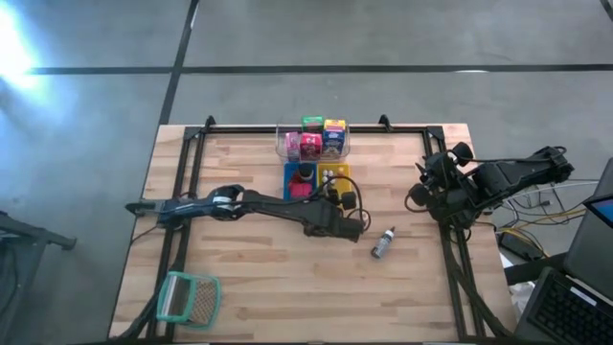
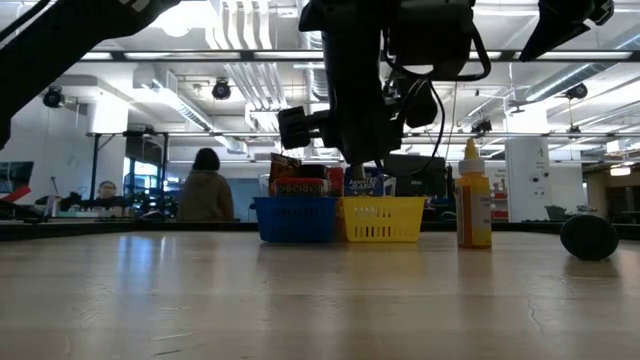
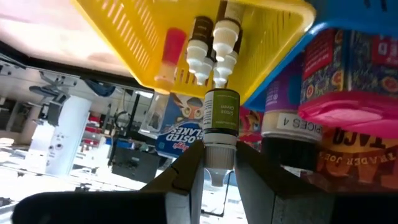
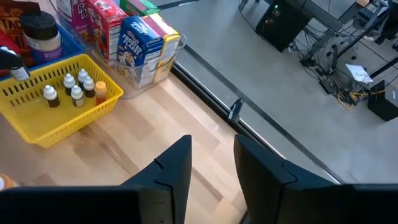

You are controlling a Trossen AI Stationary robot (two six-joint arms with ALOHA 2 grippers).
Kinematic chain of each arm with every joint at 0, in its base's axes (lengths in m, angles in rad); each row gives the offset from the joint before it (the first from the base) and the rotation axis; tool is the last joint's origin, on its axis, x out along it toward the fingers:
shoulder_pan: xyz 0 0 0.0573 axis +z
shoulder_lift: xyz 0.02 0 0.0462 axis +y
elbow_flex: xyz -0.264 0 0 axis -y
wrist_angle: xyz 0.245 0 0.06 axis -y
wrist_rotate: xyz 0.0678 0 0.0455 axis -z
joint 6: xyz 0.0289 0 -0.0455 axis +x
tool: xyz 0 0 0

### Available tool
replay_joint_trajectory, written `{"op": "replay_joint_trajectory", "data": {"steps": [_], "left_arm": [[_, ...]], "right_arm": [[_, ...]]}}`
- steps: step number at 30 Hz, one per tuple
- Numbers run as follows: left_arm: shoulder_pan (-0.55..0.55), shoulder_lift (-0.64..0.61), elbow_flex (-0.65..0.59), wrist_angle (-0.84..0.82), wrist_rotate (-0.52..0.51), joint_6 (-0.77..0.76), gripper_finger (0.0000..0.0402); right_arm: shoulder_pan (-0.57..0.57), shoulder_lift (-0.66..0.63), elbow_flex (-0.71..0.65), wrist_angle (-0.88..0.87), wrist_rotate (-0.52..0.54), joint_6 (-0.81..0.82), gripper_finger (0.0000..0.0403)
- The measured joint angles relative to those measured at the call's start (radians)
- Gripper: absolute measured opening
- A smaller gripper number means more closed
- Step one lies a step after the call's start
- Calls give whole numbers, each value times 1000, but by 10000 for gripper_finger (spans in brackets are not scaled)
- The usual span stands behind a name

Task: Pick & Place Kitchen Items
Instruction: Put the small green food coloring bottle into the yellow bin

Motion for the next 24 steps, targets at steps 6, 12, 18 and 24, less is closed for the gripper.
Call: {"op": "replay_joint_trajectory", "data": {"steps": [6,12,18,24], "left_arm": [[0,3,0,0,-19,9,84],[3,3,0,0,-19,31,84],[5,4,-47,14,-19,30,84],[4,4,-119,55,-20,63,84]], "right_arm": [[0,0,0,11,0,5,107],[0,0,0,31,0,7,87],[0,-1,0,34,23,8,78],[0,-2,0,53,77,8,91]]}}
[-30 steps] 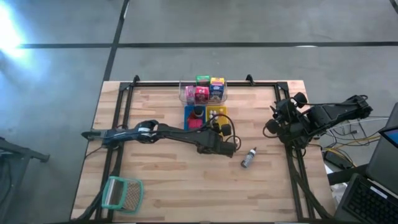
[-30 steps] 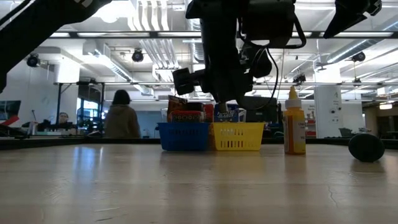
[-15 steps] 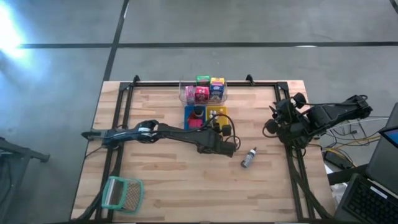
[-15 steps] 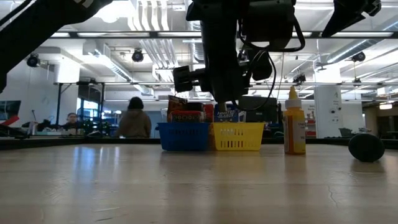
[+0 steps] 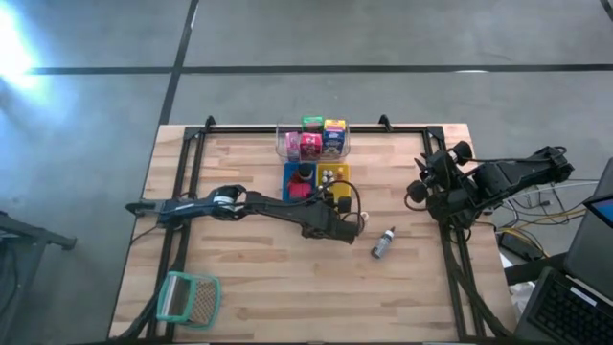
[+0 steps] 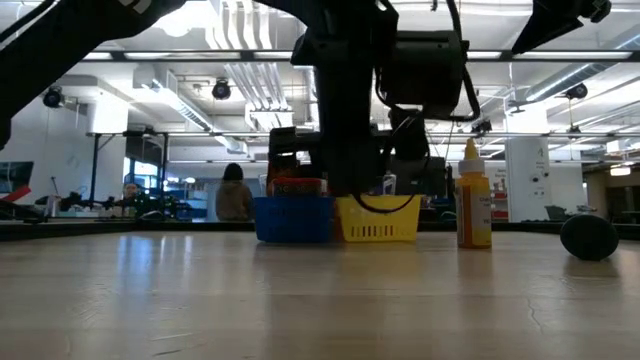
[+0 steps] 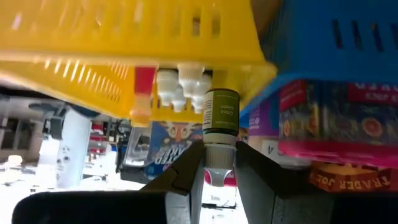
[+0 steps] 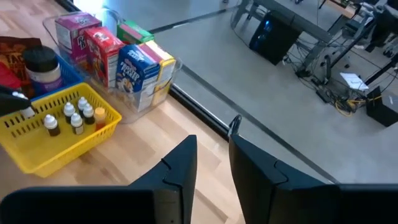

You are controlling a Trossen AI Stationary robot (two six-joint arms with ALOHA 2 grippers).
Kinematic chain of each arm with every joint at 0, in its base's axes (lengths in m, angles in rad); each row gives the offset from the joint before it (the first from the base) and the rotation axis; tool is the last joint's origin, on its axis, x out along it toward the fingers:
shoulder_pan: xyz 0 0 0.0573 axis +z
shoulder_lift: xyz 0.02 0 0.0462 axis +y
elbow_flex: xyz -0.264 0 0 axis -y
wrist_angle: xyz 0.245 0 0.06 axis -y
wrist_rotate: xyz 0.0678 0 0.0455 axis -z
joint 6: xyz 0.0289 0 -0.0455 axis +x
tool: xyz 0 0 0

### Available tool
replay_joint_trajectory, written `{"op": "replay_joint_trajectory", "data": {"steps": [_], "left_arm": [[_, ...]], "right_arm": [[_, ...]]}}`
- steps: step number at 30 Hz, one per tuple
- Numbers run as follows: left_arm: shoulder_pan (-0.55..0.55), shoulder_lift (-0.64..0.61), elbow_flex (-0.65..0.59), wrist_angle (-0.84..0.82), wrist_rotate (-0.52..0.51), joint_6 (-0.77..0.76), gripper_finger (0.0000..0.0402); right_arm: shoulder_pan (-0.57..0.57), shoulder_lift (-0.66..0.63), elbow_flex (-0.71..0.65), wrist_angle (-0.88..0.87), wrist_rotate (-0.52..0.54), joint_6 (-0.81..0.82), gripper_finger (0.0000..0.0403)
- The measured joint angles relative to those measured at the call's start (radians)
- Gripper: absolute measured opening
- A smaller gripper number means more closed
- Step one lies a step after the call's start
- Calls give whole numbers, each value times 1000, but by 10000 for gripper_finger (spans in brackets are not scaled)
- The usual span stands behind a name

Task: Pick & Place Kitchen Items
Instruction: Put the small green food coloring bottle into the yellow bin

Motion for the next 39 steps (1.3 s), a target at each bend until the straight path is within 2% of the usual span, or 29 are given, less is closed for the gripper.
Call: {"op": "replay_joint_trajectory", "data": {"steps": [10,23,39], "left_arm": [[-3,0,-10,73,-3,71,84],[-32,-1,-10,94,39,73,84],[-31,-1,-10,89,70,101,84]], "right_arm": [[0,0,11,2,2,3,104],[0,0,11,1,-1,-8,77],[0,0,11,3,-5,-11,112]]}}
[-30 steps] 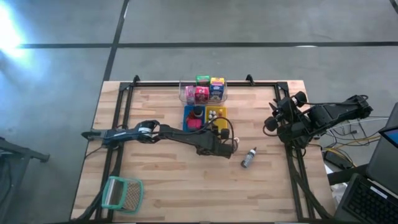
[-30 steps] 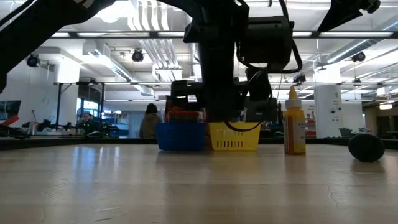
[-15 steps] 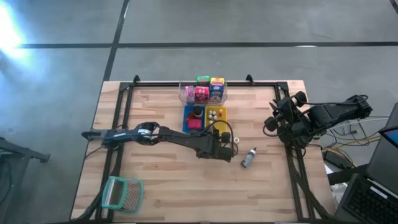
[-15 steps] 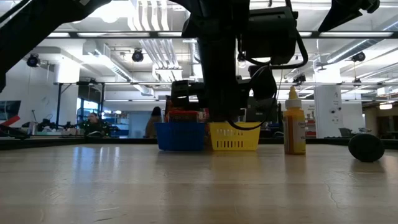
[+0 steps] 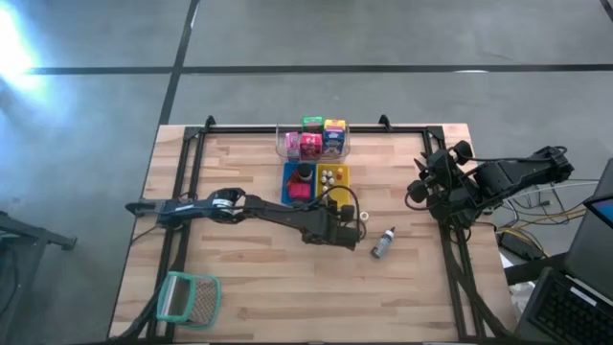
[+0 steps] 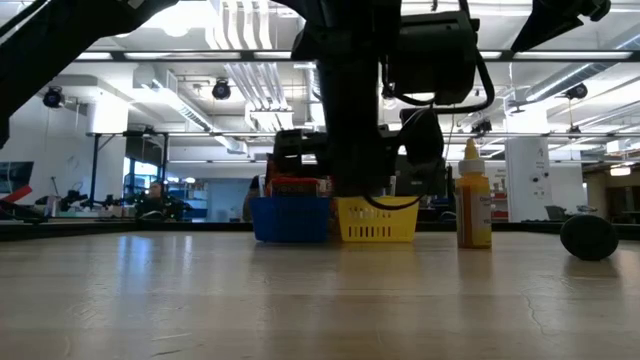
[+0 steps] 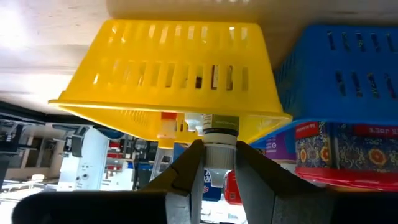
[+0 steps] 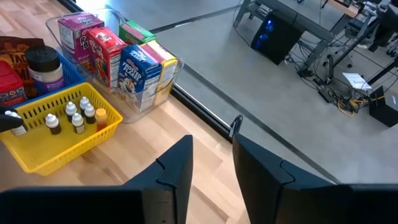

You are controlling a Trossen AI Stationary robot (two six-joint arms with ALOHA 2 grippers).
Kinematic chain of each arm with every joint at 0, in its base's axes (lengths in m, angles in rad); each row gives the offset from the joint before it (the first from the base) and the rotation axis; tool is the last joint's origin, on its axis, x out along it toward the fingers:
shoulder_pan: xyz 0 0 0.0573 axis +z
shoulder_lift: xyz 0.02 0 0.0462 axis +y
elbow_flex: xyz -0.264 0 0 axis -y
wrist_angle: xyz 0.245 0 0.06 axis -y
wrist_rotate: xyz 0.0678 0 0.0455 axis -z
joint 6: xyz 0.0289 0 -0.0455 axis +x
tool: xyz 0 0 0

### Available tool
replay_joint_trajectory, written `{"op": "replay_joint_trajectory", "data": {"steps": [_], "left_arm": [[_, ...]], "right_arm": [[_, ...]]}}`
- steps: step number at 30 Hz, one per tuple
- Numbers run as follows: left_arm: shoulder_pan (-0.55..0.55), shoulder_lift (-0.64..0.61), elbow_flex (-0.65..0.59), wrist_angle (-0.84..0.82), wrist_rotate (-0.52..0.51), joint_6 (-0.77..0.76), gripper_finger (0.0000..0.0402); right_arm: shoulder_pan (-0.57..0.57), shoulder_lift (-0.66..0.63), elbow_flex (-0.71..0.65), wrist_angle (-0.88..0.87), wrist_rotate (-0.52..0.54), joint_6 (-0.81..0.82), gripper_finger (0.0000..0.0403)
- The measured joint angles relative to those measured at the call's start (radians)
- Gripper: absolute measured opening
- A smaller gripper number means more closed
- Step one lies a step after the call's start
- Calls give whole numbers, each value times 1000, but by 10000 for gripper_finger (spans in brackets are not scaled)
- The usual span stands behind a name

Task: Pick & Place Kitchen Items
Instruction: Put the small green food coloring bottle into the yellow bin

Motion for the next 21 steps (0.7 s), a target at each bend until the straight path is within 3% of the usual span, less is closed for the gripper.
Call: {"op": "replay_joint_trajectory", "data": {"steps": [12,21], "left_arm": [[-1,0,-55,2,16,5,84],[-5,0,-63,97,10,8,85]], "right_arm": [[0,0,0,0,0,-15,92],[0,0,0,2,0,-16,72]]}}
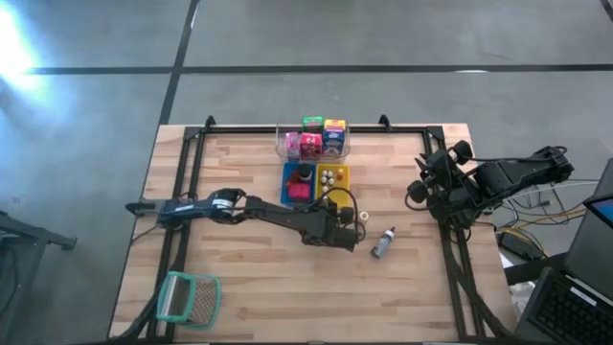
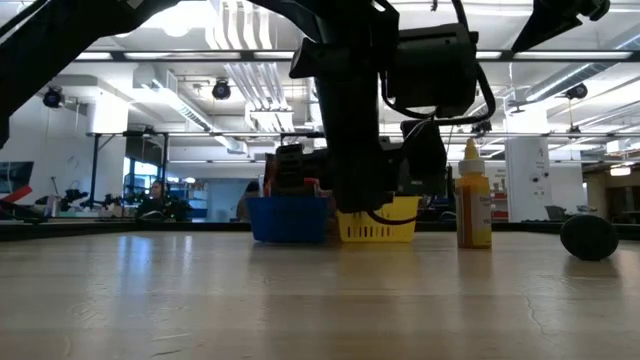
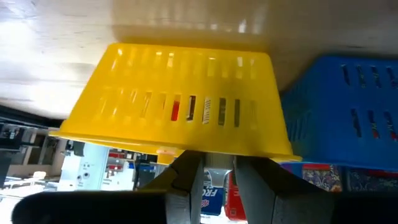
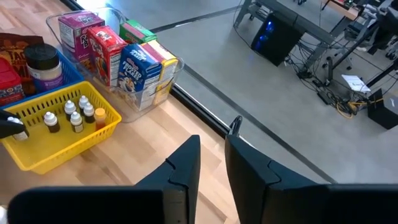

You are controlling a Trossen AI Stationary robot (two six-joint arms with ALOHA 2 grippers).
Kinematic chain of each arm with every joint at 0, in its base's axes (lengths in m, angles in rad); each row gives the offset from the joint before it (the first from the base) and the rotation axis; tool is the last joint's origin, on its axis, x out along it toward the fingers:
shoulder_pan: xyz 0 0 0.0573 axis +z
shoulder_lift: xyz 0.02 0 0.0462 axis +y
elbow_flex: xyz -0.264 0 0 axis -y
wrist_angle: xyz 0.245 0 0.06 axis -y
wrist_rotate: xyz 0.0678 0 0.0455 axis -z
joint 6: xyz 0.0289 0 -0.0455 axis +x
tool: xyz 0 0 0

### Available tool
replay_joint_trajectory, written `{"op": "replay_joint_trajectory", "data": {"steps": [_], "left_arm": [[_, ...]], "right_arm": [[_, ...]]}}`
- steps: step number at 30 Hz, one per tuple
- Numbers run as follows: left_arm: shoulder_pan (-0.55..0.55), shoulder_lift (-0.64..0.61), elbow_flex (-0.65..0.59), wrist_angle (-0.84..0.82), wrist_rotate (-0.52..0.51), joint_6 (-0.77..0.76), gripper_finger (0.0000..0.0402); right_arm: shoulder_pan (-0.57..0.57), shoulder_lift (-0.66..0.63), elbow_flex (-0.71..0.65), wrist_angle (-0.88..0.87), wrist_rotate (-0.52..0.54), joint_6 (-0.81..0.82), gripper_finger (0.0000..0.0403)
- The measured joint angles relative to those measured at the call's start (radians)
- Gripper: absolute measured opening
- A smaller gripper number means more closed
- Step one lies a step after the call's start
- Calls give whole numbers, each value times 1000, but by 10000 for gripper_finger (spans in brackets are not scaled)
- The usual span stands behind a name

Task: Pick & Place Kitchen Items
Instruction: Put the small green food coloring bottle into the yellow bin, then put the large yellow food coloring bottle into the yellow bin

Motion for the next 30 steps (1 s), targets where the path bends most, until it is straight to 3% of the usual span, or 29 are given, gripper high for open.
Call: {"op": "replay_joint_trajectory", "data": {"steps": [8,20,30], "left_arm": [[-4,0,-1,20,3,-3,89],[-4,-2,-1,30,19,-11,139],[-4,-61,22,33,-16,0,142]], "right_arm": [[0,0,0,0,0,-12,84],[0,0,0,0,0,-19,111],[0,0,0,6,-1,-19,89]]}}
